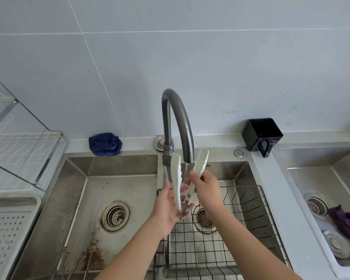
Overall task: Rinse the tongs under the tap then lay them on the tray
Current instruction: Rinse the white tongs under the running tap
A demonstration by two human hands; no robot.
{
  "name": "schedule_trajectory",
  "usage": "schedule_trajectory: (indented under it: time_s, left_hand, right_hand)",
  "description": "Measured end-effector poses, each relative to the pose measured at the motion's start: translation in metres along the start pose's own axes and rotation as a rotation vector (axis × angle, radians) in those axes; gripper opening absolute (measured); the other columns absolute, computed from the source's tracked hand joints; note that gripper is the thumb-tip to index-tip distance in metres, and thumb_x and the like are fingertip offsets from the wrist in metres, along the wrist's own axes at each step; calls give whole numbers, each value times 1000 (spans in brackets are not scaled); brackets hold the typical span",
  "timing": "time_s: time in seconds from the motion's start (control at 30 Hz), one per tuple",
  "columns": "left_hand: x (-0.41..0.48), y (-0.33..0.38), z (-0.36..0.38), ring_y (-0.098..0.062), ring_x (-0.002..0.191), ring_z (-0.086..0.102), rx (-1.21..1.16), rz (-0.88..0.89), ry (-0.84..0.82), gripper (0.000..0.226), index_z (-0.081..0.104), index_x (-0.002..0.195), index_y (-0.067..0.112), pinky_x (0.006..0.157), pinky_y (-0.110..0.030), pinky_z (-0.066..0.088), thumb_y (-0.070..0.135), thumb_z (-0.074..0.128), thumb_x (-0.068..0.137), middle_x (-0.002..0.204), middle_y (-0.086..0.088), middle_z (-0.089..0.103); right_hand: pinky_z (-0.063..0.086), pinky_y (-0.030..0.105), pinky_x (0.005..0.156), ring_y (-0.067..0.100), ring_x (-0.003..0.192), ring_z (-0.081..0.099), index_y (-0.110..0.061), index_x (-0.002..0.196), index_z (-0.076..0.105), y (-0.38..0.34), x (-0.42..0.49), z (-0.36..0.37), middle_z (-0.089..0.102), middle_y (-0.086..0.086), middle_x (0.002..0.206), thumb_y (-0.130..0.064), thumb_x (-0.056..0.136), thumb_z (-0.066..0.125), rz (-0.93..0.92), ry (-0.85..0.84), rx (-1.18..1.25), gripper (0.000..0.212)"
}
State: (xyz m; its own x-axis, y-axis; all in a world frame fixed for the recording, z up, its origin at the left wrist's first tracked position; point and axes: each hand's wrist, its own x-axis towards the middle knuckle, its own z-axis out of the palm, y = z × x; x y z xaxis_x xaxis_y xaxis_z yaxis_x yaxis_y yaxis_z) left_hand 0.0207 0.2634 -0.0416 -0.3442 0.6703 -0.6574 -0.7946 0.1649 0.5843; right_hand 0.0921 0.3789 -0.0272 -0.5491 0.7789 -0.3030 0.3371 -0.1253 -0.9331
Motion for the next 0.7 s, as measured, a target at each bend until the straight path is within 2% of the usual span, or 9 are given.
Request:
schedule_trajectory:
  time_s: [0.1,0.17,0.23,0.3,0.37,0.47,0.53,0.6,0.7]
  left_hand:
    - [-7,2,-5,-29,106,70,48,243,71,77,62,130,26,87,-44,52,83,40,82,113,-17,72]
    - [-11,7,4,-28,102,73,98,368,105,70,55,132,27,91,-46,53,75,56,80,110,-13,74]
    - [-10,12,15,-21,81,74,148,463,205,42,55,131,25,81,-40,58,45,64,95,89,-3,74]
    - [-1,18,20,-10,55,58,73,494,336,22,58,125,25,58,-26,53,24,57,103,66,3,58]
    - [8,24,22,-6,46,41,-54,437,406,16,59,118,25,43,-20,40,22,52,105,62,5,45]
    - [20,27,25,-8,45,39,-69,396,430,10,57,112,20,39,-23,35,24,52,105,62,3,46]
    - [25,28,27,-19,55,55,122,379,427,10,62,104,16,51,-34,48,24,56,102,69,-4,58]
    - [31,32,26,-30,75,68,456,388,458,15,68,93,11,71,-44,57,25,64,96,81,-11,70]
    - [36,46,23,-21,79,67,670,519,592,20,65,95,11,67,-37,54,32,64,97,82,3,66]
  right_hand:
    - [49,35,56,19,62,65,-19,84,61,2,-2,2,69,-1,68,-38,103,56,-104,106,-274,27]
    - [44,36,53,17,56,57,-17,83,56,8,-7,7,62,-3,62,-40,103,56,-181,154,-408,30]
    - [50,40,56,15,58,59,-20,87,57,10,-15,11,63,-5,64,-37,100,61,-206,139,-360,22]
    - [54,36,62,9,61,60,-29,92,58,8,-24,15,65,-10,68,-39,91,70,-163,33,-192,15]
    - [55,30,65,2,69,65,-40,100,58,6,-35,16,68,-15,76,-45,78,73,-92,-156,-82,26]
    - [58,35,56,21,74,74,-37,110,66,11,-47,14,76,6,90,-28,85,68,41,-373,127,26]
    - [50,29,44,23,59,66,-30,110,67,16,-50,9,74,12,84,-21,94,62,70,-302,131,19]
    - [42,24,40,18,51,58,-31,109,67,21,-49,3,72,6,78,-15,95,58,78,-185,74,22]
    - [45,30,41,13,51,57,-39,100,62,23,-44,-6,73,4,80,-19,94,56,30,-124,-109,22]
